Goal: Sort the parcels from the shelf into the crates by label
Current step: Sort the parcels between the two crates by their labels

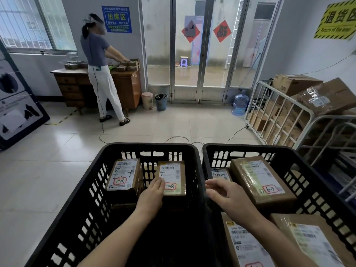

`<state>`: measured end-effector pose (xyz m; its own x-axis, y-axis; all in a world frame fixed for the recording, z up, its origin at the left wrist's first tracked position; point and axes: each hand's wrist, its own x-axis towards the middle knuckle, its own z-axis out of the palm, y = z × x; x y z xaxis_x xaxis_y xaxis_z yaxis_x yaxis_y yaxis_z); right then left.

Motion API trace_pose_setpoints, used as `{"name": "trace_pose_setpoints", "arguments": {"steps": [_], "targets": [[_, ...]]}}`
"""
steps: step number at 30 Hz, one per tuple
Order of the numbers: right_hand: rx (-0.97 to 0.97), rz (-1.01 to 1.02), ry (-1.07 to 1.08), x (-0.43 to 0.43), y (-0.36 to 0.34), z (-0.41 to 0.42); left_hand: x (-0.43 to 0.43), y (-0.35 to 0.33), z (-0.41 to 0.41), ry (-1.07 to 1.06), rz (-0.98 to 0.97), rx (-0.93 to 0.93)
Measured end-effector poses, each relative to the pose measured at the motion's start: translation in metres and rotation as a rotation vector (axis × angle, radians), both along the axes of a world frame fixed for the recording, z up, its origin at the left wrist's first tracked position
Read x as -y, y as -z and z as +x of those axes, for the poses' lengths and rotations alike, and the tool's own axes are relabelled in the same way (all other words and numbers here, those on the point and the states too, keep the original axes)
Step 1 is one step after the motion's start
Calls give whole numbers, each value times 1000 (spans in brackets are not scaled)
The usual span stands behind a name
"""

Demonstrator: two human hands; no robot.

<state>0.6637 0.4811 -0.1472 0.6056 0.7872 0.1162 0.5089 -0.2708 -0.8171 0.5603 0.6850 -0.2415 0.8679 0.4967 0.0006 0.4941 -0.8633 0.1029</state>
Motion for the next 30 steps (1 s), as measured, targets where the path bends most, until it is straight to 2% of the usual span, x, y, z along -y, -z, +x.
{"name": "trace_pose_setpoints", "arguments": {"steps": [3, 6, 18, 23, 30], "targets": [[35, 8, 15, 8, -9, -2, 0, -10, 2, 8, 50, -69], [157, -35, 14, 21, -15, -2, 5, -20, -2, -14, 47, -122], [465, -328, -30, 92, -17, 6, 86, -76, -39, -4, 121, -31], [510, -410, -47, 125, -20, 7, 119, -99, -48, 0, 140, 31], [514, -478, 41, 169, -27, -17, 147, -122, -52, 115, 156, 95]]}}
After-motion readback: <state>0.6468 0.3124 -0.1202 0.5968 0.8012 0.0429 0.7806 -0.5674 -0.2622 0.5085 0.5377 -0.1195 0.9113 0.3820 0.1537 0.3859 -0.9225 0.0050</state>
